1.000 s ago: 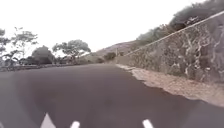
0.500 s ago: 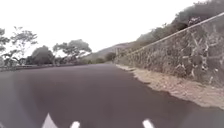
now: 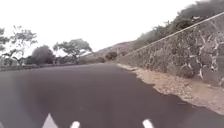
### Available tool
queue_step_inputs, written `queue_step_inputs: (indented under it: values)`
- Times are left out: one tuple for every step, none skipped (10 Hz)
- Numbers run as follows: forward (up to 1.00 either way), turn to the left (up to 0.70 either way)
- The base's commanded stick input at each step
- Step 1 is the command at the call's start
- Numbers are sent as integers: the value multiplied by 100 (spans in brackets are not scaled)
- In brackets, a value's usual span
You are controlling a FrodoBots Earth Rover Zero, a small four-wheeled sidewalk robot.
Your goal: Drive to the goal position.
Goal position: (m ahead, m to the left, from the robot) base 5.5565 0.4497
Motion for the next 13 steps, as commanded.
queue_step_inputs:
  values:
    - [50, 0]
    - [50, 0]
    - [50, 0]
    - [50, 0]
    - [50, 0]
    - [50, 0]
    - [50, -39]
    - [50, -50]
    - [50, -50]
    - [50, -50]
    - [50, 0]
    - [50, 0]
    - [50, 0]
